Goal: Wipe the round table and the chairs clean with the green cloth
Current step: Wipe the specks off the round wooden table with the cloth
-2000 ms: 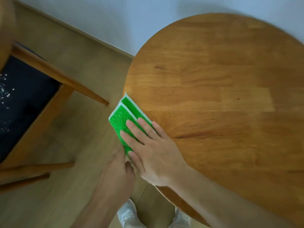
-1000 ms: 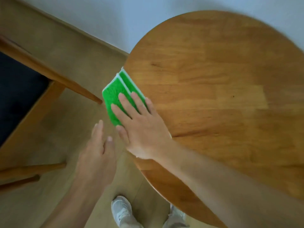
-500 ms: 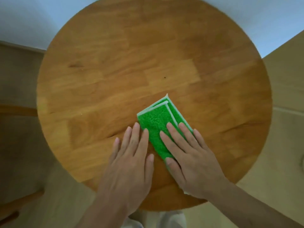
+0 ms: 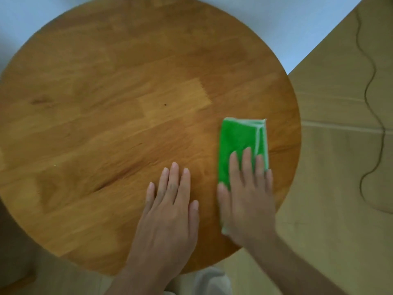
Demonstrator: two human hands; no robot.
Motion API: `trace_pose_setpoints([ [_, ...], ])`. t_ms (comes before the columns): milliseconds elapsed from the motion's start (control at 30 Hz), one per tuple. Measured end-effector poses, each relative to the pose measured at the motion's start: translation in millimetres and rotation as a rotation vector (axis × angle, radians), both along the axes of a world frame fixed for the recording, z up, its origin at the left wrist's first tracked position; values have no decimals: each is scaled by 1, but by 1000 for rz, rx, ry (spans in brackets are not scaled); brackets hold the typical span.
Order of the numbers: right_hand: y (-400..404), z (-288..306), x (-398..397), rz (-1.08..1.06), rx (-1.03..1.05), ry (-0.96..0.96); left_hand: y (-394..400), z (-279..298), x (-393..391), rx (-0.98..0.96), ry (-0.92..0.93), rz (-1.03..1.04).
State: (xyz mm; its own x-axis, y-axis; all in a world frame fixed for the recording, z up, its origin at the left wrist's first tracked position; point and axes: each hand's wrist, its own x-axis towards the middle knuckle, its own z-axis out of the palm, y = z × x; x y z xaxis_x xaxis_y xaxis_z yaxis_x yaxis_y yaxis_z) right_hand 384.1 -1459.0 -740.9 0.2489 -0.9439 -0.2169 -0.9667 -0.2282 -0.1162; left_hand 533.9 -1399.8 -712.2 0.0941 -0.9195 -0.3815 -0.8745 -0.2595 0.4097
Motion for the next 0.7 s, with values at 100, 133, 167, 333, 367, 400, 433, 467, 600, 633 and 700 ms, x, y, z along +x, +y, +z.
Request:
trace_pose_setpoints([
  [100, 59, -8, 10, 233, -23, -73, 0, 2, -10, -46, 64, -5],
  [133, 69, -11, 7, 292, -24, -92, 0, 3, -13, -48, 89, -7],
  [167, 71, -10, 2, 351, -9, -114, 0, 4, -17, -43, 106, -13],
  [333, 5, -6, -47, 405, -8, -59, 7, 4, -27, -7, 110, -53],
  [367, -17, -7, -57, 327, -23, -51, 9, 3, -28, -5, 106, -55],
  [400, -39, -7, -68, 232, -27, -55, 11, 2, -28, -9, 109, -44],
  [433, -62, -7, -76, 125, -19, -60, 13, 1, -28, -22, 117, -27],
  [467, -83, -7, -83, 30, -8, -53, 16, 0, -28, -32, 119, -20],
  [600, -143, -8, -77, -211, -69, -21, 20, 3, -22, -33, 86, 0],
  [633, -151, -8, -67, -267, -78, -39, 20, 6, -19, 6, 66, -28],
  [700, -162, -9, -40, -369, -82, -58, 22, 8, -11, 29, 102, 0],
])
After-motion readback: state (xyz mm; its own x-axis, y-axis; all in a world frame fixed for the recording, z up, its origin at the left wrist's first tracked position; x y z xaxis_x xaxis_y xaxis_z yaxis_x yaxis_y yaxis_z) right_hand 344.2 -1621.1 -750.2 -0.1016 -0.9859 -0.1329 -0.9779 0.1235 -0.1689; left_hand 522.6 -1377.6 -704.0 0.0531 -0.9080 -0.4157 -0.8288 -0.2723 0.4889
